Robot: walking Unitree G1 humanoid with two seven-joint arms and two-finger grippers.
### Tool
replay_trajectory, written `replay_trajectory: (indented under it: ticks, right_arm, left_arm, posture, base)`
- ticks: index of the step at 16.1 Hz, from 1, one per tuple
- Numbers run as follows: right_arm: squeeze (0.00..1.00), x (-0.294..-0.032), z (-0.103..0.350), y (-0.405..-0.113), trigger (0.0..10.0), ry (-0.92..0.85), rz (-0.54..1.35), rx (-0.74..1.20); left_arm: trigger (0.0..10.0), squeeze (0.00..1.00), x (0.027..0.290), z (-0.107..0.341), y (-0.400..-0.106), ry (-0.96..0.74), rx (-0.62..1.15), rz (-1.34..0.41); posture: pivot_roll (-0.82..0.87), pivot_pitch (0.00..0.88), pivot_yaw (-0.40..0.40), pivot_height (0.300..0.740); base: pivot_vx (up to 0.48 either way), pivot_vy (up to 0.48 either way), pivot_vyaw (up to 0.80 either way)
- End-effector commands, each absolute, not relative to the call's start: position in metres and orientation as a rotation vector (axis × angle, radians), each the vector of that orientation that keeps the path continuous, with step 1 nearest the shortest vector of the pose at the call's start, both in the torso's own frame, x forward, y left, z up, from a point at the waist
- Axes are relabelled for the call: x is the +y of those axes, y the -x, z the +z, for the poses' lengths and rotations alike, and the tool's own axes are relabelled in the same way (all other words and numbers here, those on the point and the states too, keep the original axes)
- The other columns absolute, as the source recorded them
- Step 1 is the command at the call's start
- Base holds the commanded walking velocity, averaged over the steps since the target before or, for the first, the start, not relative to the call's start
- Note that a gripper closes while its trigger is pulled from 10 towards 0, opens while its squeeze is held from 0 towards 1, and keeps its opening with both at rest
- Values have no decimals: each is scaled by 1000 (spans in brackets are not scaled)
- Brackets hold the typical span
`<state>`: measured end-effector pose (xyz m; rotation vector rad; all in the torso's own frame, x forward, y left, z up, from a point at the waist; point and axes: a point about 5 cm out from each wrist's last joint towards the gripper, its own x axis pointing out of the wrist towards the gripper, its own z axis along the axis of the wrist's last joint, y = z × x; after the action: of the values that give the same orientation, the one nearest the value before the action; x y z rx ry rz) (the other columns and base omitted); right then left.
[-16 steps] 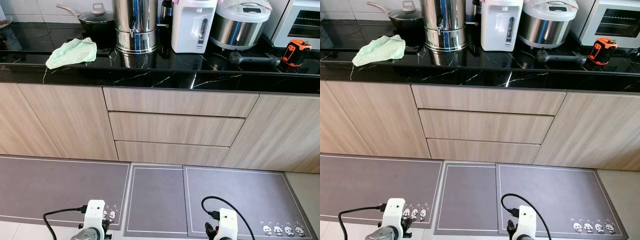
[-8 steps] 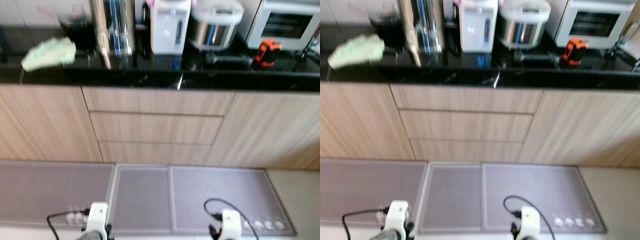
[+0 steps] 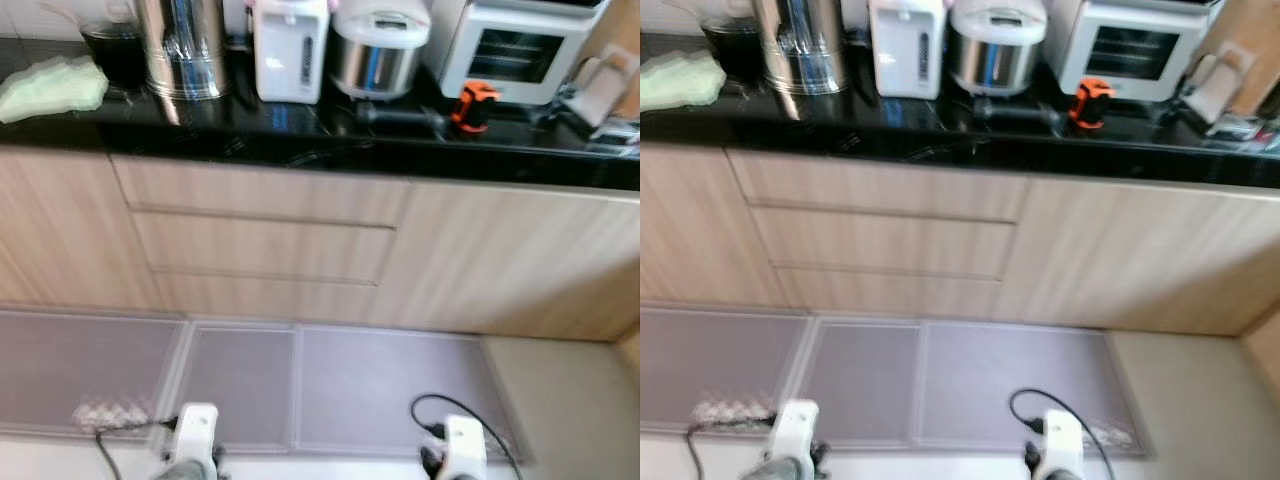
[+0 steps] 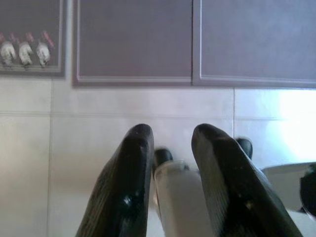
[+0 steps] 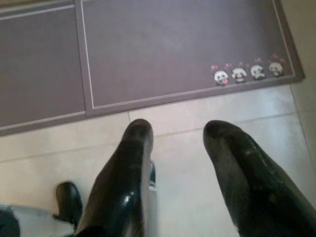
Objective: Kitchen organization
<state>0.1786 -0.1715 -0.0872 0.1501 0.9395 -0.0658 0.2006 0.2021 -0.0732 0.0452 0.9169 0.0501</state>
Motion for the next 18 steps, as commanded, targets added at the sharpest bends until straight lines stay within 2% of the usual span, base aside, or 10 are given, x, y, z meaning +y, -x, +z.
replay_trajectory:
  ticks: [1,18]
  right_arm:
    - [0,-174,-86,-181,10000,-147,-69,935]
    - [0,-176,-85,-181,10000,-138,-52,936]
  left_arm:
    - [10000,0,200,-74,-201,-44,923,49]
    - [10000,0,202,-74,-200,-19,919,58]
  posture:
    - [28,50,-82,740]
    - [29,49,-90,740]
  base:
    - [0,0,0]
    - [0,0,0]
